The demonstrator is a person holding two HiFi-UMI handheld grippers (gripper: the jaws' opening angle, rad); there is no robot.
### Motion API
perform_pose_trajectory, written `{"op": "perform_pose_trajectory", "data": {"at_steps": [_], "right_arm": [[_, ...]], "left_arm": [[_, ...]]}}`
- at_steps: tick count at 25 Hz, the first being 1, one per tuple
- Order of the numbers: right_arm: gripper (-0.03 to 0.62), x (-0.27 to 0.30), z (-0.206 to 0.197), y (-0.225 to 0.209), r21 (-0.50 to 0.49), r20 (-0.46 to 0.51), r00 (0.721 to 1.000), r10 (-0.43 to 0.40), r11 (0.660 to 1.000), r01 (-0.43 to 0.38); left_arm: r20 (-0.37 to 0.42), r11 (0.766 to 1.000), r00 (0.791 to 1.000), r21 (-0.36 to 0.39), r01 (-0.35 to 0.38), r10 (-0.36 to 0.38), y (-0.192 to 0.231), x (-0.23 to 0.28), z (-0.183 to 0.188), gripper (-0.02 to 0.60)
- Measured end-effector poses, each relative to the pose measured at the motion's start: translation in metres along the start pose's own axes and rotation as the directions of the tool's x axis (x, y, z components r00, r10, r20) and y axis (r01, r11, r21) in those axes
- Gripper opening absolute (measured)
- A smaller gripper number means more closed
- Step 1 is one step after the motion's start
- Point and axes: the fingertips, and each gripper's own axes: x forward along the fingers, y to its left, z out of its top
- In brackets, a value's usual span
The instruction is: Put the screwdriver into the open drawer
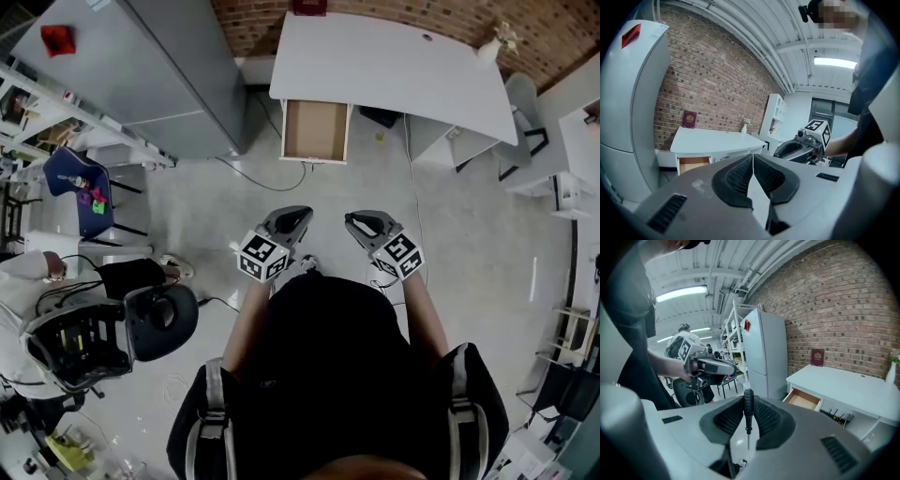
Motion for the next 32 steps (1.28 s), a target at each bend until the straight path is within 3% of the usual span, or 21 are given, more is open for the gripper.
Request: {"op": "perform_pose_trajectory", "data": {"at_steps": [13,32], "right_arm": [[0.124,0.032,0.012,-0.025,0.004,-0.016,0.999,-0.048,0.999,0.048],[0.124,0.073,0.021,-0.034,-0.027,-0.046,0.999,-0.003,1.000,0.002]], "left_arm": [[0.009,1.000,1.000,0.002,0.005,-0.005,0.040,-0.012,0.008,0.017],[0.014,0.999,0.999,-0.017,-0.043,0.043,0.076,-0.029,0.005,0.017]]}}
